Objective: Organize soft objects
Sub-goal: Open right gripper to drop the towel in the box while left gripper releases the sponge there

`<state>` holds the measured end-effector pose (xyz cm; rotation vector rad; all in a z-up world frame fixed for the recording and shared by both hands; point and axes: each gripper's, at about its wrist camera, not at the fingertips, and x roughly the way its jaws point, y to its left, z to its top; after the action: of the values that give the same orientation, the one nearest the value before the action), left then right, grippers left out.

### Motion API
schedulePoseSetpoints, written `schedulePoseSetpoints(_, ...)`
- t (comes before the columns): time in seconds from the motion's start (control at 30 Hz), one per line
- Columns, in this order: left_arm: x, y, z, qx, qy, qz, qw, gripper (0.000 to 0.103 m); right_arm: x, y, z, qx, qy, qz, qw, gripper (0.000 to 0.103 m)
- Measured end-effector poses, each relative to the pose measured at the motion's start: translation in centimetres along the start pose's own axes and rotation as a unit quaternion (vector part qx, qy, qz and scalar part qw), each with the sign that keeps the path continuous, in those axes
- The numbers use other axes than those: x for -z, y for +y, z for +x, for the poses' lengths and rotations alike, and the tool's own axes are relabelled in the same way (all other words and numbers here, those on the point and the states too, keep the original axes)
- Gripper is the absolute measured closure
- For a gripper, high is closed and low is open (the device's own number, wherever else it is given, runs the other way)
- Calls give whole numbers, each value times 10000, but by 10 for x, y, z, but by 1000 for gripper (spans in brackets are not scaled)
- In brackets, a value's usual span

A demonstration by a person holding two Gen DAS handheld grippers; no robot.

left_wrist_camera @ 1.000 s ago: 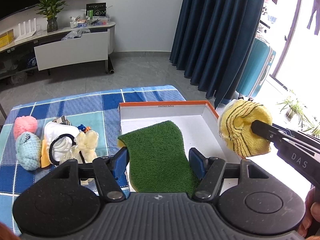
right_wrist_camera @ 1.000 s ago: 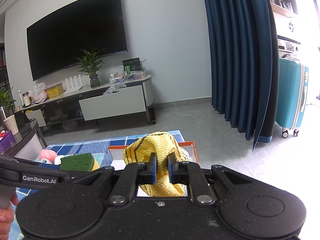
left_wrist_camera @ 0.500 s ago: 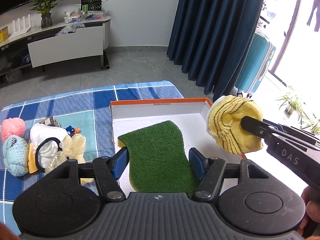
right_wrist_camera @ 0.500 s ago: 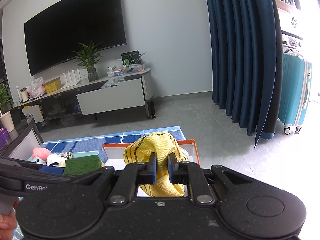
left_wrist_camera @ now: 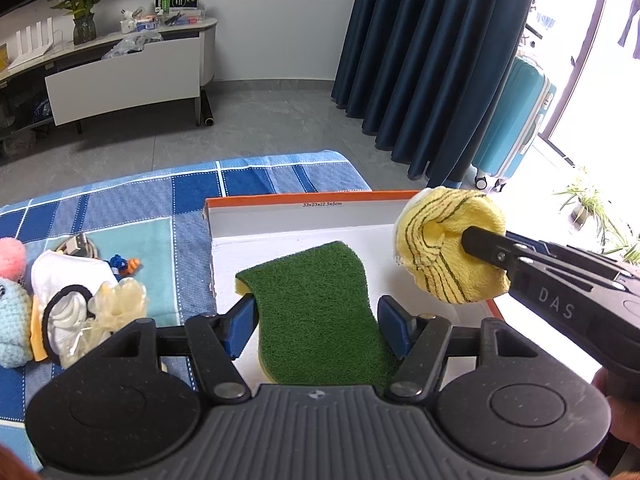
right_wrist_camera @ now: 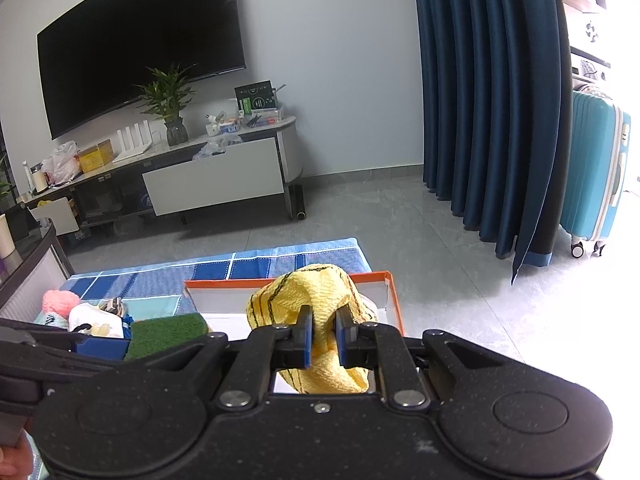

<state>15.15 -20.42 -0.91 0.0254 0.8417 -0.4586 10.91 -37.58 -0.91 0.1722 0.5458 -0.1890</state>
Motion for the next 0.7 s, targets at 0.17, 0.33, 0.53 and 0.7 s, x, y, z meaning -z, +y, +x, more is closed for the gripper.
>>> schedulePoseSetpoints(0.17, -6, -1, 12, 72, 64, -30, 9999, 36, -2, -2, 14, -9, 86, 36, 10000, 88)
schedulePoseSetpoints(0.33, -13, -5, 22, 165, 28, 20, 9999, 35, -7, -7, 24, 22, 67, 97, 9999, 82)
schedulePoseSetpoints(0.53, -14, -5, 31, 405, 93, -40, 9991, 19, -9, -13, 24, 60, -5, 229, 9997, 65)
schedulePoseSetpoints(0.7, -10, 0, 19, 358, 58, -136, 9992, 13, -9, -16, 7, 96, -170, 244, 9995, 65)
